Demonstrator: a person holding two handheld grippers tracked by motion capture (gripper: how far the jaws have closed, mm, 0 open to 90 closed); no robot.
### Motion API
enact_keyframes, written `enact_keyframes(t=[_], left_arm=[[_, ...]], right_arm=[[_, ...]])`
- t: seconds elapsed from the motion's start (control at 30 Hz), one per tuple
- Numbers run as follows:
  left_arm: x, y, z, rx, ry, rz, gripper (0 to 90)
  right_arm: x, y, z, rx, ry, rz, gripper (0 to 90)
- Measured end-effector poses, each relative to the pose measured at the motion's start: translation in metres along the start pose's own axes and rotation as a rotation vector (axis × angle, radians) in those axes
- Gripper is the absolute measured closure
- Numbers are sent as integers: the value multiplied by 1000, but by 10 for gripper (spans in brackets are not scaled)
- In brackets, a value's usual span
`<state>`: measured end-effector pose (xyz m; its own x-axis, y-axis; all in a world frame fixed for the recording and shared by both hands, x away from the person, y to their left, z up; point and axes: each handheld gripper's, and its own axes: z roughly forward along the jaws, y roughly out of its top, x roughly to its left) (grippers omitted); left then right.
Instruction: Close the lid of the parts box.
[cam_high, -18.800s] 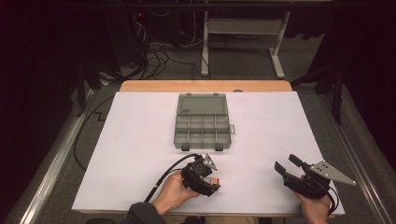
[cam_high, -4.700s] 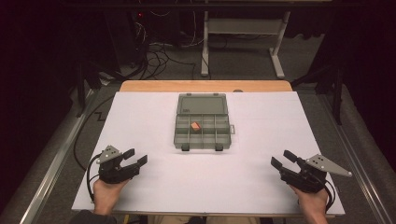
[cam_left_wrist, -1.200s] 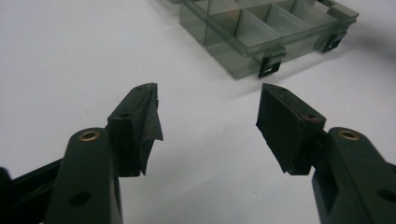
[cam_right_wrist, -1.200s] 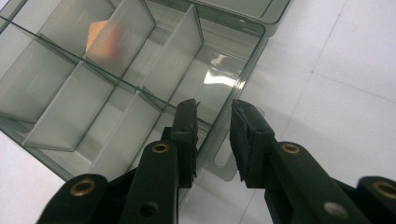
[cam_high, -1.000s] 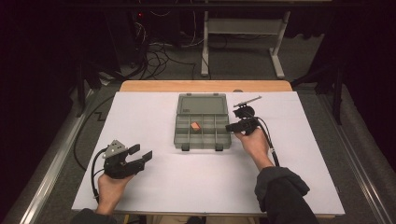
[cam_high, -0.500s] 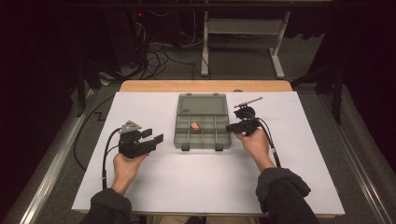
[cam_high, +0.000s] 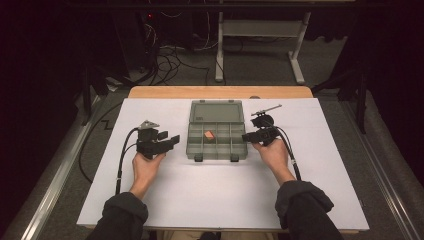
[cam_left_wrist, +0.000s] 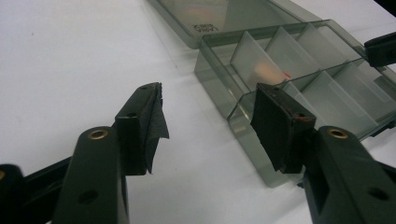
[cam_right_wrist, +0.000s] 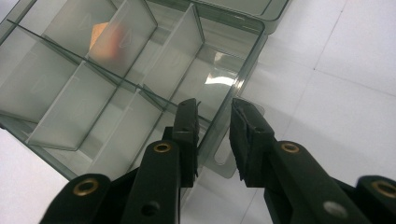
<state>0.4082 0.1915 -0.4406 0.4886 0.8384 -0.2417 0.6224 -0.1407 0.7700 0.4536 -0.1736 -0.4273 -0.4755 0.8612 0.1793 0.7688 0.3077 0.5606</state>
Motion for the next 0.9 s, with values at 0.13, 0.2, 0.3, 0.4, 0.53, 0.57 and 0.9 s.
enact_keyframes(t=[0.13, 0.2, 0.3, 0.4, 0.53, 0.57, 0.9], left_arm=[[-3, 12, 4, 9, 7, 19, 434], [-4, 18, 7, 19, 10, 22, 434], [-6, 27, 14, 35, 4, 33, 437], [-8, 36, 23, 61, 7, 37, 441], [-10, 47, 34, 86, 3, 37, 444], [-10, 49, 37, 94, 3, 38, 444], [-6, 70, 62, 157, 20, 17, 472]], right_arm=[[0, 0, 0, 0, 1, -2, 725], [0, 0, 0, 1, 1, 2, 725], [0, 0, 0, -1, 0, 2, 725], [0, 0, 0, 1, 1, 2, 725], [0, 0, 0, 1, 2, 1, 726], [0, 0, 0, 0, 2, -1, 729], [1, 1, 0, 4, -7, -10, 732]])
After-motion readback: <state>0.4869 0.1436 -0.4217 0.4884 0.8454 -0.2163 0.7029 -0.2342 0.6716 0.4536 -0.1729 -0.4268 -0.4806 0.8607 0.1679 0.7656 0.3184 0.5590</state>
